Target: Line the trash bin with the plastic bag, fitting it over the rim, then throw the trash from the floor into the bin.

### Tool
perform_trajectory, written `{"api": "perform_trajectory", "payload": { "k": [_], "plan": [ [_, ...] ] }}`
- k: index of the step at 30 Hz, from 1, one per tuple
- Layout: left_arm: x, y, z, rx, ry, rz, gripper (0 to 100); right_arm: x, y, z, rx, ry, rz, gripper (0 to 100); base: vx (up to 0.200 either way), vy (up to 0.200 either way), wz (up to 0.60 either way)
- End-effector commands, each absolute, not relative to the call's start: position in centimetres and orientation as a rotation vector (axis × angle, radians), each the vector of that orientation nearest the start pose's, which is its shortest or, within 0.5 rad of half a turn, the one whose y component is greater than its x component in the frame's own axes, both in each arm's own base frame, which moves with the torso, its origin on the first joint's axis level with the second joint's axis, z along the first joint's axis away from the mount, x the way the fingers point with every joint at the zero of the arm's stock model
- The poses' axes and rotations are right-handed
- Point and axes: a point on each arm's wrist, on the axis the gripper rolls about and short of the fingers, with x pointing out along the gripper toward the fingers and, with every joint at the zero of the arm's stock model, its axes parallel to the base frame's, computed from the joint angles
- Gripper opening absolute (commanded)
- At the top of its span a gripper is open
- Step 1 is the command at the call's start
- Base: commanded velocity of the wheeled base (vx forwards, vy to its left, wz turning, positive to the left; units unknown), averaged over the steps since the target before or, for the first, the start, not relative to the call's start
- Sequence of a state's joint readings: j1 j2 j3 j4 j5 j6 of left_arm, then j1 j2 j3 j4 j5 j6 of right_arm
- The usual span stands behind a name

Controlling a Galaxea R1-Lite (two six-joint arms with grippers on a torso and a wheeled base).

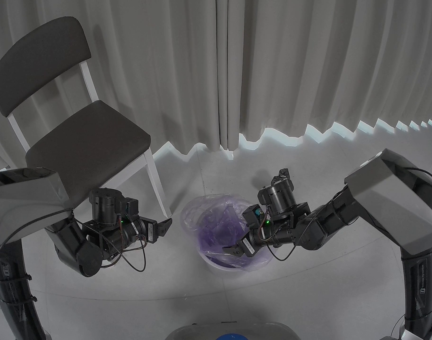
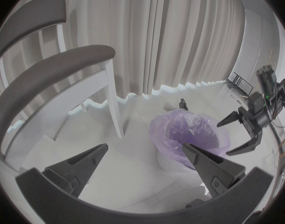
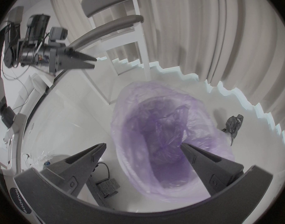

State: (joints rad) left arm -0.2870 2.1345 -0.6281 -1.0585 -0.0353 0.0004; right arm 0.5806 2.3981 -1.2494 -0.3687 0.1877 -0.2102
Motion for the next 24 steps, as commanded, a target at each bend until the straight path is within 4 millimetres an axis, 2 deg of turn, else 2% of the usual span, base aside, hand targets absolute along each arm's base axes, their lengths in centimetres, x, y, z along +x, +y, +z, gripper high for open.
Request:
{"api": "perform_trajectory", "payload": {
  "k": [1, 7, 15, 16, 24],
  "plan": [
    [31.9, -9.2, 4.9, 0.051, 0.417, -0.31, 100, 35.3, 24.7, -1.3, -0.363, 0.745, 0.83, 100, 0.0, 0.0, 0.0],
    [31.7, -8.9, 4.2, 0.05, 0.413, -0.306, 100, 35.2, 24.7, -2.6, -0.37, 0.775, 0.832, 100, 0.0, 0.0, 0.0],
    [31.7, -8.8, 4.1, 0.048, 0.416, -0.301, 100, 35.1, 24.9, -2.8, -0.378, 0.777, 0.84, 100, 0.0, 0.0, 0.0],
    [31.7, -8.7, 4.1, 0.047, 0.415, -0.301, 100, 35.0, 24.9, -3.0, -0.38, 0.78, 0.842, 0, 0.0, 0.0, 0.0],
    [31.7, -8.7, 4.2, 0.047, 0.412, -0.301, 100, 34.7, 24.8, -3.1, -0.382, 0.788, 0.848, 0, 0.0, 0.0, 0.0]
  ]
}}
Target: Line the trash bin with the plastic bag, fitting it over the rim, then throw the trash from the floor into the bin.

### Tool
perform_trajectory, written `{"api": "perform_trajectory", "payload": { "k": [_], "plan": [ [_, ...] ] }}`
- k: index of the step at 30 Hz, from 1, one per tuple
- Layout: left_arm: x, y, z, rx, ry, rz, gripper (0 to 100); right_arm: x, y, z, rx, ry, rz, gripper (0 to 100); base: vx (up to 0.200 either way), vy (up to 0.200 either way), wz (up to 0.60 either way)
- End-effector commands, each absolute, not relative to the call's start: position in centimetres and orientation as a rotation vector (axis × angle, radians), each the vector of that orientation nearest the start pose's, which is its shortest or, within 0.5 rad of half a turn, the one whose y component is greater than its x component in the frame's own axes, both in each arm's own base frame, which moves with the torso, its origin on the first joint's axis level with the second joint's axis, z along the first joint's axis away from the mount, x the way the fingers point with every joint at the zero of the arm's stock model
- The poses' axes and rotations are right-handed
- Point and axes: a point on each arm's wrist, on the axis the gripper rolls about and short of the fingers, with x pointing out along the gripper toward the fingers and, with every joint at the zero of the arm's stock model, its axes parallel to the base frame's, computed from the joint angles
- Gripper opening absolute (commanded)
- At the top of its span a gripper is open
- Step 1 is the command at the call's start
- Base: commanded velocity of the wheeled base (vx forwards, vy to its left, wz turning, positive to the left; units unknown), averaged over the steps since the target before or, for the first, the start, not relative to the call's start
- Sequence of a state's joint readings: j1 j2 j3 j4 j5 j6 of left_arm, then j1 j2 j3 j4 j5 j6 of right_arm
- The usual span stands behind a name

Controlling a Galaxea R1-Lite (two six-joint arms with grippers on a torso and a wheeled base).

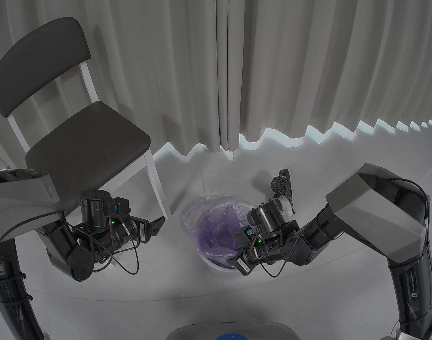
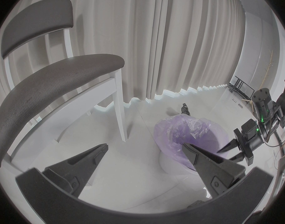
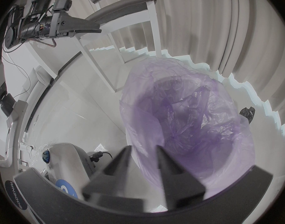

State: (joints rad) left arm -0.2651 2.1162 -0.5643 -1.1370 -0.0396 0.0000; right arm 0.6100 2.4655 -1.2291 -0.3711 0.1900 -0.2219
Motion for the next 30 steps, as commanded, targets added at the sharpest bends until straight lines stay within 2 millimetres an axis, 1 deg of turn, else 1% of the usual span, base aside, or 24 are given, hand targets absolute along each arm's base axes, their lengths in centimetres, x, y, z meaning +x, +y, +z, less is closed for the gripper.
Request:
{"api": "perform_trajectory", "payload": {
  "k": [1, 2, 7, 11, 14, 17, 20, 22, 27, 30],
  "plan": [
    [31.7, -8.7, 4.3, 0.047, 0.408, -0.299, 100, 34.6, 24.9, -3.1, -0.381, 0.79, 0.854, 0, 0.0, 0.0, 0.0],
    [31.7, -8.7, 4.3, 0.047, 0.408, -0.299, 100, 34.5, 24.9, -3.1, -0.381, 0.795, 0.858, 0, 0.0, 0.0, 0.0],
    [31.6, -8.8, 4.4, 0.047, 0.405, -0.303, 100, 33.6, 25.3, -1.4, -0.381, 0.765, 0.879, 0, 0.0, 0.0, 0.0],
    [31.5, -8.9, 4.5, 0.048, 0.404, -0.307, 100, 32.3, 25.9, 0.4, -0.384, 0.734, 0.908, 0, 0.0, 0.0, 0.0],
    [31.5, -9.0, 4.5, 0.048, 0.404, -0.309, 100, 31.4, 26.2, 1.1, -0.388, 0.725, 0.926, 0, 0.0, 0.0, 0.0],
    [31.4, -9.0, 4.4, 0.049, 0.408, -0.31, 100, 30.7, 26.4, 1.4, -0.393, 0.725, 0.939, 0, 0.0, 0.0, 0.0],
    [31.4, -9.0, 4.4, 0.05, 0.408, -0.31, 100, 30.6, 26.4, 1.4, -0.395, 0.726, 0.941, 0, 0.0, 0.0, 0.0],
    [31.4, -9.0, 4.4, 0.049, 0.408, -0.31, 100, 30.2, 26.7, 1.3, -0.399, 0.728, 0.952, 0, 0.0, 0.0, 0.0],
    [31.3, -8.9, 4.2, 0.047, 0.399, -0.309, 100, 29.9, 26.9, 2.4, -0.397, 0.7, 0.96, 0, 0.0, 0.0, 0.0],
    [31.2, -8.9, 4.2, 0.047, 0.399, -0.309, 100, 29.6, 27.1, 2.4, -0.399, 0.705, 0.965, 0, 0.0, 0.0, 0.0]
  ]
}}
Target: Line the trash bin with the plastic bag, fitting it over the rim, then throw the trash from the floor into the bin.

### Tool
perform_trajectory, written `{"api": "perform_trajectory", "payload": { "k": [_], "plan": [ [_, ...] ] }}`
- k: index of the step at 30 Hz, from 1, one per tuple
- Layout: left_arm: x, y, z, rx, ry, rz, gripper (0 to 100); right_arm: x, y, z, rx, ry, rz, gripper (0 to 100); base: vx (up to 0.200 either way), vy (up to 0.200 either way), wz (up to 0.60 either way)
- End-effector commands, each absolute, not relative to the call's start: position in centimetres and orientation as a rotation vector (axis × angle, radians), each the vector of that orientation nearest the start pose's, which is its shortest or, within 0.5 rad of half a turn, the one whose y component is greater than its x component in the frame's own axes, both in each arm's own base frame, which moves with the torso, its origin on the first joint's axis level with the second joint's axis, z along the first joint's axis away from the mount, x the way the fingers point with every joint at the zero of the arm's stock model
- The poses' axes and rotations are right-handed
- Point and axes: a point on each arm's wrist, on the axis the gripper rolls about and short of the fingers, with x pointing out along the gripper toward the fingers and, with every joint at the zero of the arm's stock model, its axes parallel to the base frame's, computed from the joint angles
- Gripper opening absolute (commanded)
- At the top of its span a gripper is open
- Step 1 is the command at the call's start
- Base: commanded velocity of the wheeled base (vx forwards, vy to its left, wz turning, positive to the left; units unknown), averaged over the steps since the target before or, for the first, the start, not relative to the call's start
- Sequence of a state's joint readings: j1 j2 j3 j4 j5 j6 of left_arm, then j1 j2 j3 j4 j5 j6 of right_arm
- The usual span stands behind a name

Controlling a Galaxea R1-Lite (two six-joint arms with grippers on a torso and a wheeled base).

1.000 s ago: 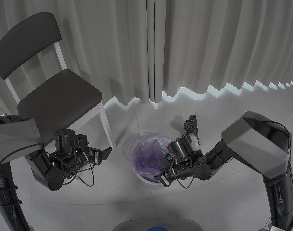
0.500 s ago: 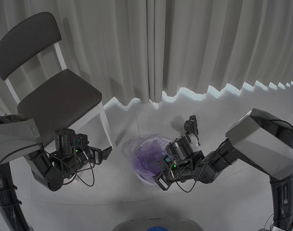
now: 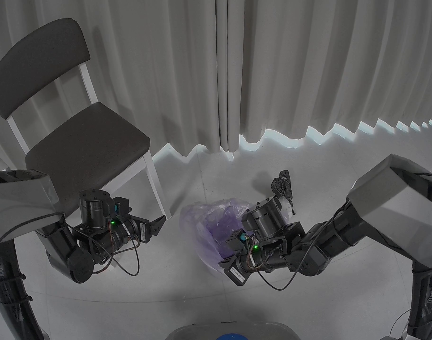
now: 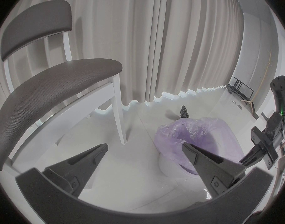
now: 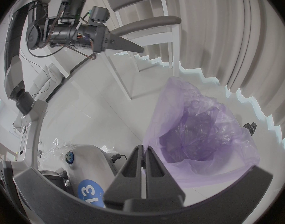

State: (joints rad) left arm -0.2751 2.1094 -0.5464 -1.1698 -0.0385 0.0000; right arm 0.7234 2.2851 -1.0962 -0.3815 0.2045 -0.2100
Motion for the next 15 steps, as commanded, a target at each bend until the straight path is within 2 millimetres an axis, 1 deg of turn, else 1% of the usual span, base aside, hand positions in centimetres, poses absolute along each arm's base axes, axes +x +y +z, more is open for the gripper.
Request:
{"api": "perform_trajectory", "payload": {
  "k": [1, 3, 6, 8, 9, 11, 12, 14, 15],
  "plan": [
    [31.2, -8.9, 4.2, 0.047, 0.399, -0.309, 100, 29.5, 27.1, 2.0, -0.402, 0.714, 0.968, 0, 0.0, 0.0, 0.0],
    [31.2, -8.9, 4.1, 0.048, 0.404, -0.31, 100, 29.5, 27.2, 1.7, -0.405, 0.723, 0.969, 0, 0.0, 0.0, 0.0],
    [31.1, -8.9, 4.0, 0.048, 0.402, -0.31, 100, 29.8, 27.3, -0.3, -0.414, 0.764, 0.965, 0, 0.0, 0.0, 0.0],
    [31.1, -8.9, 4.0, 0.047, 0.398, -0.309, 100, 30.1, 27.2, -0.7, -0.415, 0.768, 0.961, 0, 0.0, 0.0, 0.0],
    [31.1, -8.8, 4.0, 0.046, 0.393, -0.306, 100, 30.8, 27.0, -1.6, -0.411, 0.781, 0.946, 0, 0.0, 0.0, 0.0],
    [31.2, -8.6, 4.0, 0.045, 0.393, -0.303, 100, 31.7, 26.1, -2.3, -0.407, 0.796, 0.922, 0, 0.0, 0.0, 0.0],
    [31.2, -8.6, 4.0, 0.045, 0.393, -0.303, 100, 32.1, 25.8, -2.5, -0.404, 0.8, 0.912, 0, 0.0, 0.0, 0.0],
    [31.2, -8.6, 4.0, 0.045, 0.393, -0.303, 100, 32.1, 25.8, -2.5, -0.404, 0.8, 0.912, 0, 0.0, 0.0, 0.0],
    [31.3, -8.5, 3.7, 0.045, 0.403, -0.303, 100, 32.8, 25.2, -3.0, -0.395, 0.814, 0.894, 0, 0.0, 0.0, 0.0]
  ]
}}
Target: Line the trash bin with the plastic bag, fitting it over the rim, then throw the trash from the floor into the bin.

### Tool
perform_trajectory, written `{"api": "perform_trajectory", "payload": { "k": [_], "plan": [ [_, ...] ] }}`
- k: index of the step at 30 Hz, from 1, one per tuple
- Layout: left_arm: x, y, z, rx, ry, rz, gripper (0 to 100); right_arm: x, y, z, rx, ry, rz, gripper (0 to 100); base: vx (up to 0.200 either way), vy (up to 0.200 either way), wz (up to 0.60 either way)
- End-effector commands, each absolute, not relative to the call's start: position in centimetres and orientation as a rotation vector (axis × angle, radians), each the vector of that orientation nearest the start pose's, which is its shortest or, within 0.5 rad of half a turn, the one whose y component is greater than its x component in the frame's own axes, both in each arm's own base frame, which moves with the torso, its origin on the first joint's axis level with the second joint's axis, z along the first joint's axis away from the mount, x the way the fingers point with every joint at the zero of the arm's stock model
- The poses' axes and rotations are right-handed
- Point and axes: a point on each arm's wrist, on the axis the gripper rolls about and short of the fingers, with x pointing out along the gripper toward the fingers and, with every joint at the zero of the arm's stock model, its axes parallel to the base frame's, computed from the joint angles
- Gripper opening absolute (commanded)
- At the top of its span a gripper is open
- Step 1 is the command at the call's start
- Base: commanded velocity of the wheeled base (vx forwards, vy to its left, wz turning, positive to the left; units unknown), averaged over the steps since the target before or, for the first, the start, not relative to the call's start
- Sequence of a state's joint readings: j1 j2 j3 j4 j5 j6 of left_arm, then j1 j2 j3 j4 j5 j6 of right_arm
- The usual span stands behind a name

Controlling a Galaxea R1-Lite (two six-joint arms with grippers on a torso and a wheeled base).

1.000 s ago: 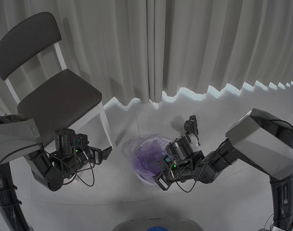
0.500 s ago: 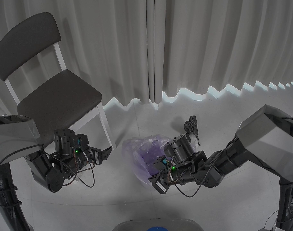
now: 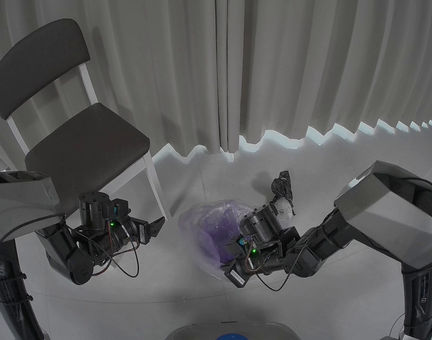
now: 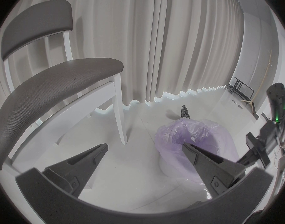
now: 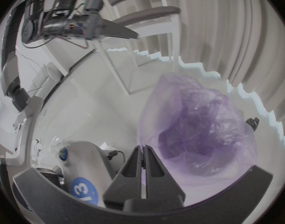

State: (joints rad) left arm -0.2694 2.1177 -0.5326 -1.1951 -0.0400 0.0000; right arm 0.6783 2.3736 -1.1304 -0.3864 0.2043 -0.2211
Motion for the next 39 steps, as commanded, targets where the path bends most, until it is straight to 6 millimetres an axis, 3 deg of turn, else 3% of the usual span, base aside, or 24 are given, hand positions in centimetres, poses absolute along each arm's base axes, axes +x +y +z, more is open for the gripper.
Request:
{"api": "perform_trajectory", "payload": {
  "k": [1, 7, 16, 24, 25, 30, 33, 37, 39],
  "plan": [
    [31.3, -8.5, 3.6, 0.044, 0.406, -0.303, 100, 32.8, 25.1, -3.2, -0.394, 0.821, 0.892, 0, 0.0, 0.0, 0.0],
    [31.3, -8.7, 3.1, 0.039, 0.396, -0.308, 100, 32.8, 25.3, -3.9, -0.394, 0.831, 0.9, 0, 0.0, 0.0, 0.0],
    [31.0, -9.3, 2.7, 0.043, 0.405, -0.329, 100, 30.9, 27.7, -5.8, -0.44, 0.855, 0.957, 0, 0.0, 0.0, 0.0],
    [31.1, -10.1, 2.4, 0.049, 0.407, -0.353, 100, 31.0, 27.2, -5.8, -0.44, 0.864, 0.947, 0, 0.0, 0.0, 0.0],
    [31.1, -10.4, 2.3, 0.051, 0.407, -0.361, 100, 30.9, 27.2, -5.6, -0.434, 0.861, 0.947, 100, 0.0, 0.0, 0.0],
    [31.1, -11.0, 1.8, 0.058, 0.421, -0.376, 100, 30.8, 26.8, -3.7, -0.416, 0.835, 0.941, 100, 0.0, 0.0, 0.0],
    [31.4, -11.7, 1.4, 0.069, 0.422, -0.393, 100, 29.9, 26.2, -1.3, -0.409, 0.805, 0.949, 100, 0.0, 0.0, 0.0],
    [31.6, -12.5, 1.5, 0.077, 0.437, -0.411, 100, 28.8, 25.5, 0.5, -0.406, 0.786, 0.956, 100, 0.0, 0.0, 0.0],
    [32.0, -13.0, 1.5, 0.09, 0.483, -0.415, 100, 28.2, 23.9, 1.7, -0.391, 0.771, 0.934, 100, 0.0, 0.0, 0.0]
  ]
}}
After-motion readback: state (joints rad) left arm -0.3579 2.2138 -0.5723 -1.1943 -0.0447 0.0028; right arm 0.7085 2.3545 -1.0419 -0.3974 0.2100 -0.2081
